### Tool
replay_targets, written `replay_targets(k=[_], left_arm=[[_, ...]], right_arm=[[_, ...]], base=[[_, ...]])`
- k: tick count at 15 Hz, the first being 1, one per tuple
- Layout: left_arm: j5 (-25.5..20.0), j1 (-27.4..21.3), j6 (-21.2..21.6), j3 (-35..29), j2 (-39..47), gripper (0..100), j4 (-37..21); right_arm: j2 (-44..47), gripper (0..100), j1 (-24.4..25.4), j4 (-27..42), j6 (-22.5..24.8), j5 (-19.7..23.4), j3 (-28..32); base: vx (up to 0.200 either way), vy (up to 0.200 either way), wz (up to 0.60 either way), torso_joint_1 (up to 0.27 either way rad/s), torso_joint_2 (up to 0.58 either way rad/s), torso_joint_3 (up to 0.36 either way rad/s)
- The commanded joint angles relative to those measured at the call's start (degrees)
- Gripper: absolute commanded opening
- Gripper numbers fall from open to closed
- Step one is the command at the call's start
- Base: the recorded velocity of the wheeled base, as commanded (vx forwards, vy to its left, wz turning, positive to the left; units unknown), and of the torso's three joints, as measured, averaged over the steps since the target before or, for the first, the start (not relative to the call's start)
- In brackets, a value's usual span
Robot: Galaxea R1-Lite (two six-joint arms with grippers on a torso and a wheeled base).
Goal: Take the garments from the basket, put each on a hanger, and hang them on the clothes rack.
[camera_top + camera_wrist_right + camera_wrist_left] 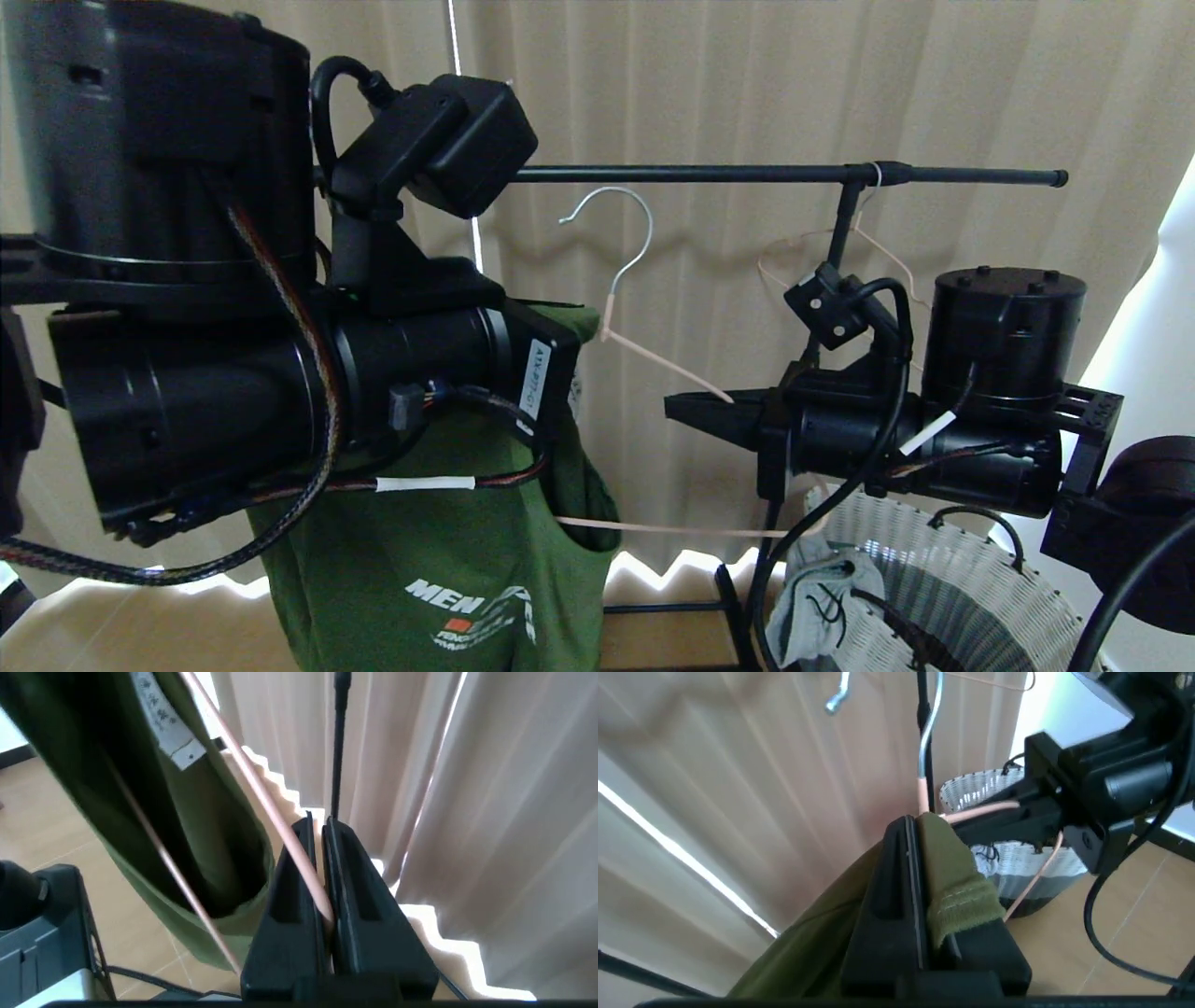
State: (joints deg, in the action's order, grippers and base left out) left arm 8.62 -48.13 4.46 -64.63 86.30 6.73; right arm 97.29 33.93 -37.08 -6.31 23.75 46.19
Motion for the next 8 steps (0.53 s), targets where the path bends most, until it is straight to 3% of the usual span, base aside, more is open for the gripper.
replay_targets(k=[1, 4, 6, 8], left_arm=[[0.17, 0.76, 0.99, 1.35, -0.25, 0, -0.05], [0.08, 2.60, 5.03, 2.06, -1.31, 0, 0.04], [-0.09, 3.83, 10.57, 2.14, -2.19, 0, 0.04], [-3.52, 4.97, 15.05, 1.70, -2.01, 0, 1.01]], right_arm=[[0.00, 0, -0.88, 0.17, -0.01, -0.19, 0.66], [0.09, 0, -2.55, 0.35, -0.01, -0.46, 1.10], [0.09, 0, -4.04, 1.31, -0.01, -0.63, 2.15], [0.27, 0, -4.57, 2.63, -0.01, -1.42, 4.26]], base=[[0.000, 0.000, 0.00, 0.000, 0.00, 0.000], [0.000, 0.000, 0.00, 0.000, 0.00, 0.000], [0.000, 0.000, 0.00, 0.000, 0.00, 0.000], [0.000, 0.000, 0.00, 0.000, 0.00, 0.000]])
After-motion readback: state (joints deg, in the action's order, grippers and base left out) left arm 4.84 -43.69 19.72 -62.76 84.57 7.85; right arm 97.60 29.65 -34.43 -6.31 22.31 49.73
